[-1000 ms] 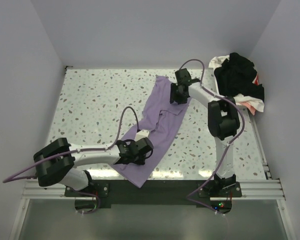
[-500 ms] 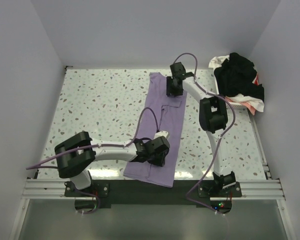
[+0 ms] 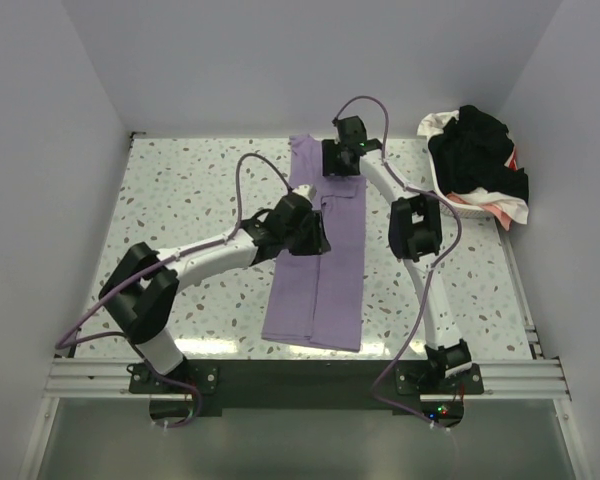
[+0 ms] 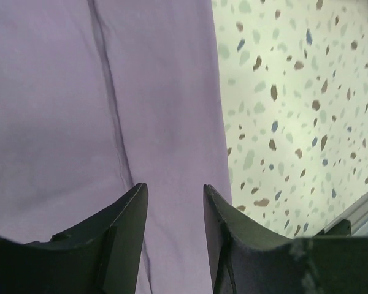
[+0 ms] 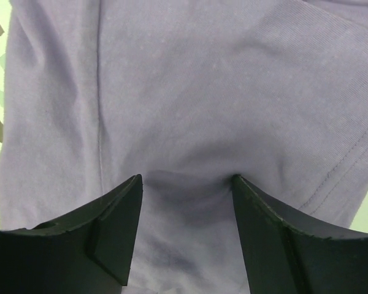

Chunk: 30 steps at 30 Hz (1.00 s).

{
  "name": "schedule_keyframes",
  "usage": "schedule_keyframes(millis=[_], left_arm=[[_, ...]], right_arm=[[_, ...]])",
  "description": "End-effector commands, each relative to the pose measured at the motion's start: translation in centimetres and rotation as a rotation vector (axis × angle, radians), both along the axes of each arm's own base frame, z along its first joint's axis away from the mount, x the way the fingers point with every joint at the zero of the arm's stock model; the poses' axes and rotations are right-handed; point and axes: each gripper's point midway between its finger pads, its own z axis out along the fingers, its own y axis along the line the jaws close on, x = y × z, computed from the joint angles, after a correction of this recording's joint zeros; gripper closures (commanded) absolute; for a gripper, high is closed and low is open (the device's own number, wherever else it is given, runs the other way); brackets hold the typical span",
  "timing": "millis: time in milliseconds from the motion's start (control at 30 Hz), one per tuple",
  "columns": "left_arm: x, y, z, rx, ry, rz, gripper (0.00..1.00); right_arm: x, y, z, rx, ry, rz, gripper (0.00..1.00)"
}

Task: Fold and stack the t-shirts
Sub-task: Fold the tshirt

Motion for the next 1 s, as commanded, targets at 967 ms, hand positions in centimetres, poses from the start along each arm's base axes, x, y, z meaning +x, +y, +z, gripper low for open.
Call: schedule_keyframes(millis=[967], left_arm=[[-3.0,5.9,-8.6,0.036,0.154,0.116,0.69]], right_arm=[[-1.0,11.7,2.5,0.476,-0.040,0.047,0.47]])
